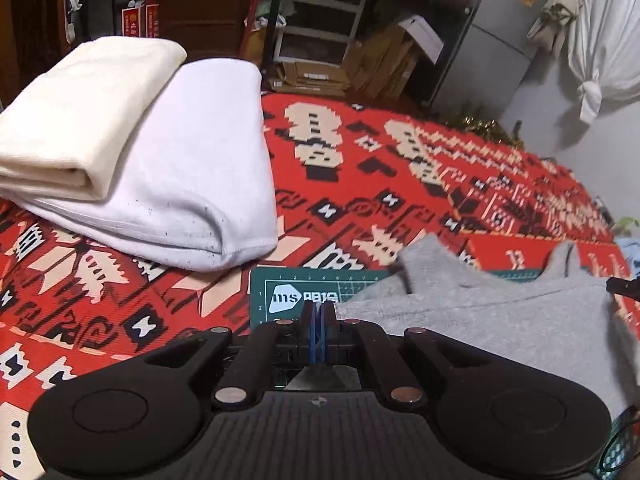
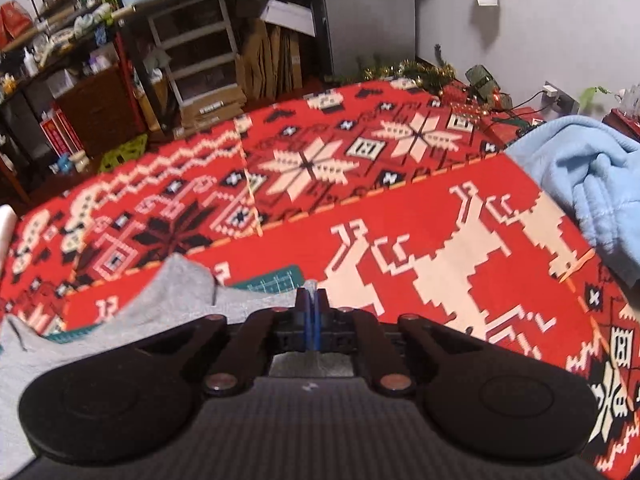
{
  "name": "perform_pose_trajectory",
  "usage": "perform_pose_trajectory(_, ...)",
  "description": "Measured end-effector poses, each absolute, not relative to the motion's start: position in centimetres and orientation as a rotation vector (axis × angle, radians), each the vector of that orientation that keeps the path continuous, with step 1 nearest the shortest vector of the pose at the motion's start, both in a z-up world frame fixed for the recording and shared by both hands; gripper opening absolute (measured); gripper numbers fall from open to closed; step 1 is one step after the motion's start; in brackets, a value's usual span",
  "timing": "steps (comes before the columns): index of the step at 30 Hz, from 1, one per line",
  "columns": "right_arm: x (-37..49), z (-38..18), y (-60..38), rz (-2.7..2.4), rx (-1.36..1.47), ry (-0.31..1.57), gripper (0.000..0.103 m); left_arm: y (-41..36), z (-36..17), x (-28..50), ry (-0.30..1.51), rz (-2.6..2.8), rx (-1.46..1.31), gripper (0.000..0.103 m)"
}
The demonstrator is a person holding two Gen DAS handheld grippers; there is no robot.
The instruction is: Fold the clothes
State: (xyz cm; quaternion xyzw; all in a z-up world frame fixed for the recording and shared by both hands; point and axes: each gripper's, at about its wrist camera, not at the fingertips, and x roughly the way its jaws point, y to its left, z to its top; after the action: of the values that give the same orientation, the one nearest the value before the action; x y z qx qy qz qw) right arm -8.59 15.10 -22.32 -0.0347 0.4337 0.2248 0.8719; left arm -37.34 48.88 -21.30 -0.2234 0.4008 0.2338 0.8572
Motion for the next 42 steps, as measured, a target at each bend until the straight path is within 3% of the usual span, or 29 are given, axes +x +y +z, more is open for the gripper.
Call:
perform_pose_trajectory(4, -8.4, -23.0, 15.2, 0.459, -0.059, 0.91, 0.005, 48.9, -21.8, -37.2, 0.861, 0.495, -0.457, 0.004)
perform_pose_trajectory(5, -8.4, -22.9, 15.0, 0.459, -0.053, 0.909, 0.012, 48.9, -21.8, -37.2, 0.86, 0.496, -0.454, 0.005)
perform_pose_trajectory(9, -8.8, -21.8, 14.0, 0.459, -0.028, 0.902, 0.018, 49.2, -21.4, -37.6, 0.85, 0.504, -0.459, 0.006)
perform_pose_trajectory(15, -11.8, -20.0, 12.3, 0.539, -0.02, 0.901, 0.019, 48.9, -19.8, -39.6, 0.815, 0.418, -0.572, 0.007)
perform_pose_trajectory(17, -13.1, -19.8, 11.7, 0.581, -0.018, 0.905, 0.019, 48.2, -19.5, -40.1, 0.81, 0.379, -0.6, 0.017)
perform_pose_trajectory(18, -13.5, -19.8, 11.5, 0.595, -0.013, 0.908, 0.019, 47.8, -19.5, -40.4, 0.806, 0.363, -0.613, 0.029)
perform_pose_trajectory(19, -13.9, -19.8, 11.2, 0.607, -0.007, 0.91, 0.019, 47.3, -19.5, -40.5, 0.803, 0.358, -0.619, 0.032)
perform_pose_trajectory(26, -15.4, -20.1, 8.9, 0.626, 0.066, 0.928, 0.019, 45.2, -21.4, -39.5, 0.91, 0.395, -0.569, 0.023)
perform_pose_trajectory(29, -15.6, -20.6, 8.2, 0.624, 0.068, 0.94, 0.019, 44.4, -21.8, -39.7, 0.93, 0.403, -0.554, 0.013)
perform_pose_trajectory(30, -15.6, -20.8, 8.0, 0.623, 0.07, 0.944, 0.019, 44.1, -21.9, -39.8, 0.932, 0.408, -0.547, 0.004)
perform_pose_trajectory(42, -14.7, -23.2, 6.9, 0.565, 0.024, 0.973, 0.019, 43.9, -21.9, -40.9, 0.929, 0.505, -0.51, 0.003)
